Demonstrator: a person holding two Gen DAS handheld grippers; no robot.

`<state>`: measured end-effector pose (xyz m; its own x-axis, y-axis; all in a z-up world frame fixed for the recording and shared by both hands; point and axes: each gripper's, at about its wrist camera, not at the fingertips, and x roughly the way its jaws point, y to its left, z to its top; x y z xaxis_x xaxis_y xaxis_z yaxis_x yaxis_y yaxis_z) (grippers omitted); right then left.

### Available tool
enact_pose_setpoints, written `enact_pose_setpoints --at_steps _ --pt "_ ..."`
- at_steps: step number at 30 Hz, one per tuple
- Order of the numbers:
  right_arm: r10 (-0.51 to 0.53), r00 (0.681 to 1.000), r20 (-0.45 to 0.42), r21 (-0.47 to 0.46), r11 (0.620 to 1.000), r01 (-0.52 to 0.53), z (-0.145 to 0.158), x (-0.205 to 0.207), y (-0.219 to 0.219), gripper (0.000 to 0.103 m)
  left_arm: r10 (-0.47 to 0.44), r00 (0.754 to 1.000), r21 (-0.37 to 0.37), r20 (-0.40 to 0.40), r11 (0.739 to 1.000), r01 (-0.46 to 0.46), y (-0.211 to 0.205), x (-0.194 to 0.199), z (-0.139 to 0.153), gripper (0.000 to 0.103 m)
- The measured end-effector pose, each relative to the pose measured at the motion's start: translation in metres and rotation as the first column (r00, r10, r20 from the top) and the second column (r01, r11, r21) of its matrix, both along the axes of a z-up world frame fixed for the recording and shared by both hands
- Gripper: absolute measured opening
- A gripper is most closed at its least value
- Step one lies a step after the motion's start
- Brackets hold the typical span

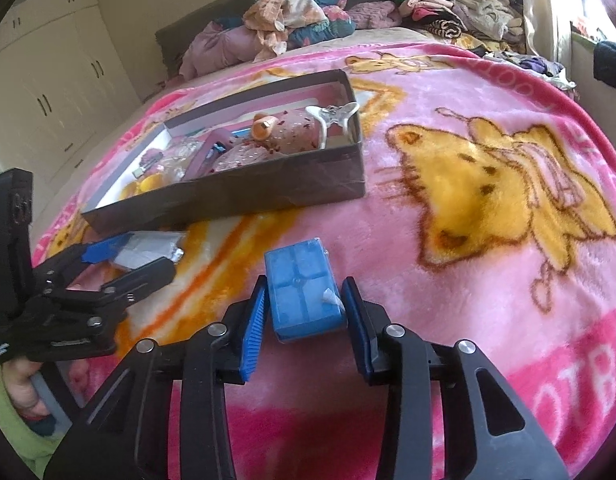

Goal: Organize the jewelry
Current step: 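Grasp the bagged clear case with the left tool while the right tool grasps the blue square clip, then carry the clear case and blue clip into the box and open both tools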

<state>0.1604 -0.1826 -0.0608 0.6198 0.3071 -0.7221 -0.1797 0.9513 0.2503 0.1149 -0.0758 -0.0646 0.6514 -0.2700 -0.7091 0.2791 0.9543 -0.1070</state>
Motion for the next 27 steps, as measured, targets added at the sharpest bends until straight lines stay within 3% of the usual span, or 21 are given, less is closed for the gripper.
enact_pose_setpoints --at_steps 7,17,27 --pt "0.022 1.000 0.012 0.037 0.999 -0.022 0.007 -0.009 0.007 0.035 -0.007 1.000 -0.004 0.006 1.000 0.007 0.004 -0.003 -0.001 0.077" --pt "0.053 0.998 0.038 0.052 0.997 -0.055 0.021 -0.016 0.021 0.032 -0.036 0.999 -0.070 -0.008 0.997 0.035 0.014 -0.016 0.010 0.075" --pt "0.084 0.993 0.079 0.037 0.995 -0.087 0.038 -0.017 0.034 0.031 -0.011 0.999 -0.119 0.052 0.993 0.017 0.035 -0.023 0.038 0.075"
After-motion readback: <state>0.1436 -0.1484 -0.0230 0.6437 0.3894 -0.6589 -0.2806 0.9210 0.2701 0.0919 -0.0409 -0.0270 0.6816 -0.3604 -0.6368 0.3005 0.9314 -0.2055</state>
